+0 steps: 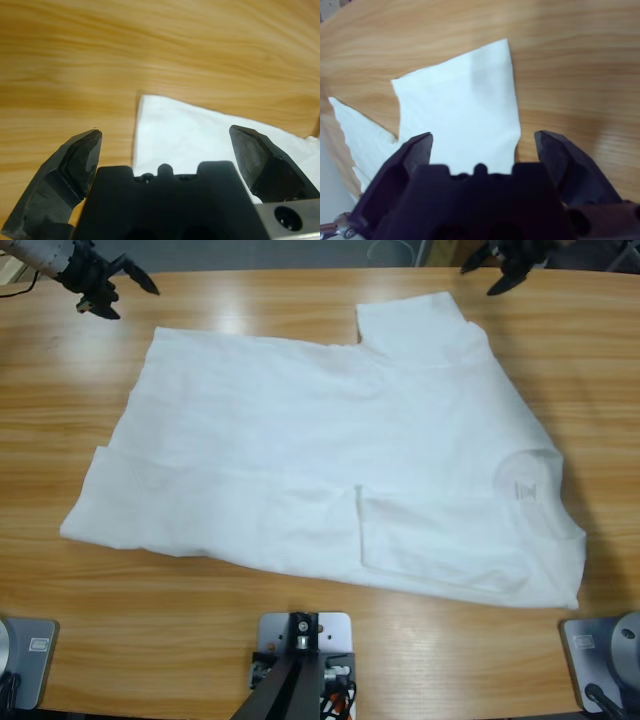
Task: Fold clothes
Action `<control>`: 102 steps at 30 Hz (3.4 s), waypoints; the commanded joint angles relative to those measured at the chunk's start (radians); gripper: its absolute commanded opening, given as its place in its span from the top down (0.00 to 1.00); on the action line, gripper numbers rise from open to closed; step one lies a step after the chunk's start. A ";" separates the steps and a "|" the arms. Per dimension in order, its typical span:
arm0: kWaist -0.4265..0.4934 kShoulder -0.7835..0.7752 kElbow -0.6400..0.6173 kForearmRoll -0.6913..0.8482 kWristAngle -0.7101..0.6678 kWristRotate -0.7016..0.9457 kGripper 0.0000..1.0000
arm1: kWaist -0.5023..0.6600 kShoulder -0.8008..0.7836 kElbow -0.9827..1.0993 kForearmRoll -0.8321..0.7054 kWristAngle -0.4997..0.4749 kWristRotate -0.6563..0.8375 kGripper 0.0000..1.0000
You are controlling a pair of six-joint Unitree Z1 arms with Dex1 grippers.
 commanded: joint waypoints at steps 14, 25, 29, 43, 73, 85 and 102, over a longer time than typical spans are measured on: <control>-0.026 0.095 -0.001 0.103 0.033 -0.008 0.00 | 0.021 0.170 -0.082 0.130 -0.062 0.028 0.23; -0.043 0.099 0.004 0.109 0.033 -0.008 0.00 | 0.064 0.203 -0.159 0.184 -0.088 0.079 0.29; -0.045 0.098 0.004 0.111 0.033 -0.008 0.00 | 0.064 0.216 -0.179 0.182 -0.044 0.049 0.44; -0.052 0.098 0.007 0.120 0.033 -0.008 0.00 | 0.066 0.275 -0.301 0.183 -0.002 -0.051 0.54; 0.018 0.271 -0.269 0.089 -0.118 0.054 0.01 | 0.075 0.235 -0.432 0.212 -0.005 -0.131 1.00; -0.093 0.379 -0.470 0.375 0.180 0.219 0.02 | 0.072 0.247 -0.447 0.213 -0.005 -0.131 1.00; -0.128 0.479 -0.698 0.585 0.253 0.263 0.40 | 0.063 0.252 -0.457 0.217 -0.004 -0.131 1.00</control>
